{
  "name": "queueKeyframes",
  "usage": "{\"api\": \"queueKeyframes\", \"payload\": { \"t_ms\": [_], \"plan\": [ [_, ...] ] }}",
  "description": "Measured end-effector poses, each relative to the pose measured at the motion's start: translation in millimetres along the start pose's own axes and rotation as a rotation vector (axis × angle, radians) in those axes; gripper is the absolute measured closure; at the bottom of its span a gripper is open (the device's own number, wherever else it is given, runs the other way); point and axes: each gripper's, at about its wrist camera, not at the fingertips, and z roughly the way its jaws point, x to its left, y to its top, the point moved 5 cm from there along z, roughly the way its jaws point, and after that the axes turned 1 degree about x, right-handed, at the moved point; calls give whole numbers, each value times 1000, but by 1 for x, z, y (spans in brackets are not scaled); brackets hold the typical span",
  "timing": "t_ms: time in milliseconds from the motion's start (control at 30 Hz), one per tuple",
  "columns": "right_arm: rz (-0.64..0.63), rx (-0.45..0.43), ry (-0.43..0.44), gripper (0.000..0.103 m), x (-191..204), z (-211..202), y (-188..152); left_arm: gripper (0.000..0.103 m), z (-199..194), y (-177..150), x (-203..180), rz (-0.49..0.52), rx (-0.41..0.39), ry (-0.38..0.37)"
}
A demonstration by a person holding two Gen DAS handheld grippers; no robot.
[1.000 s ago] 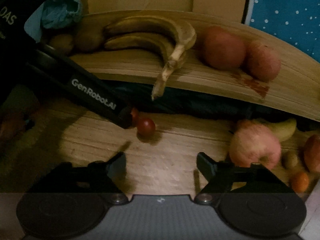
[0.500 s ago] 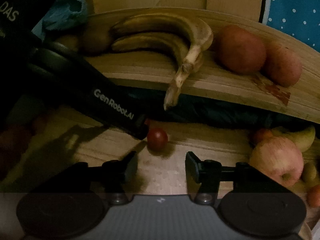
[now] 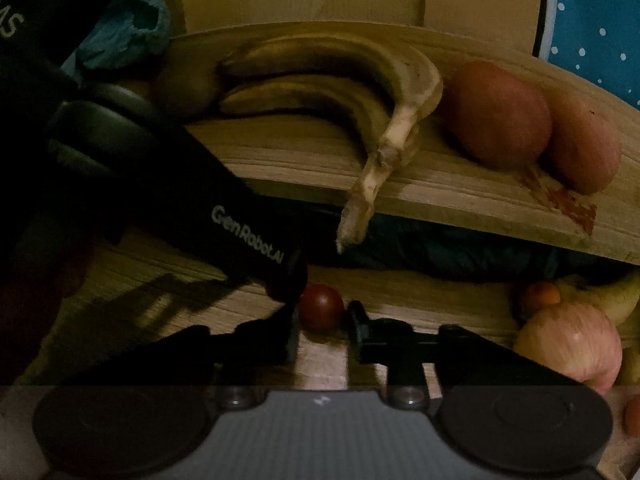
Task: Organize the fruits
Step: 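Reach both grippers toward the two cherry tomatoes under the shelf, then close the right gripper on one cherry tomato while the left gripper grasps the other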
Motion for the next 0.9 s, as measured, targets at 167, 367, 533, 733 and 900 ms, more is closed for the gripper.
{"api": "queueKeyframes", "payload": {
  "t_ms": [167, 367, 533, 733, 900],
  "plan": [
    [-3, -4, -3, 78, -1, 1, 0, 77, 0, -2, -2, 3, 0, -3],
    [-1, -12, -2, 78, 3, -17, -8, 81, -3, -10, -4, 15, 6, 1],
    [12, -5, -9, 78, 4, -31, -18, 99, -5, -19, -5, 12, 17, -6],
    [30, 10, -19, 77, 2, -47, -32, 78, -4, -22, -3, 3, -6, 9],
    [43, 8, -38, 77, 2, -58, -39, 67, -1, -12, -7, 12, -23, 0]
  ]
}}
